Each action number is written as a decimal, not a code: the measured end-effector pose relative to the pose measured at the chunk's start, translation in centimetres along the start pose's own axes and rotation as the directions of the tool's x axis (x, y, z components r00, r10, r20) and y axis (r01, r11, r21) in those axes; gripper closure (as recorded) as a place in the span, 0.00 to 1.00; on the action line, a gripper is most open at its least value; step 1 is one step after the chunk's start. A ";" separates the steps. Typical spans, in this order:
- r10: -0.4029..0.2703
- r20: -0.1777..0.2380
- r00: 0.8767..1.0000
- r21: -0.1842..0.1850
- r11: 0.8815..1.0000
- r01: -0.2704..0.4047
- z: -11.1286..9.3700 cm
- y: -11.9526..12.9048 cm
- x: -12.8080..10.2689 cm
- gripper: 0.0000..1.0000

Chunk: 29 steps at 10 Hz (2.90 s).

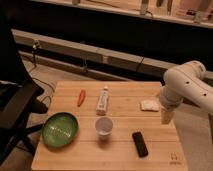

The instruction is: Pick up the ceramic cup

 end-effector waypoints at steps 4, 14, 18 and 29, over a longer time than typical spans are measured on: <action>0.000 0.000 1.000 0.000 1.000 0.000 0.0 0.0 0.0 0.20; 0.000 0.001 1.000 -0.002 1.000 0.000 0.1 0.0 0.0 0.20; 0.000 0.001 1.000 -0.002 1.000 0.000 0.1 0.0 0.0 0.20; -0.265 -0.035 0.964 0.006 0.964 0.266 0.0 0.3 -4.3 0.20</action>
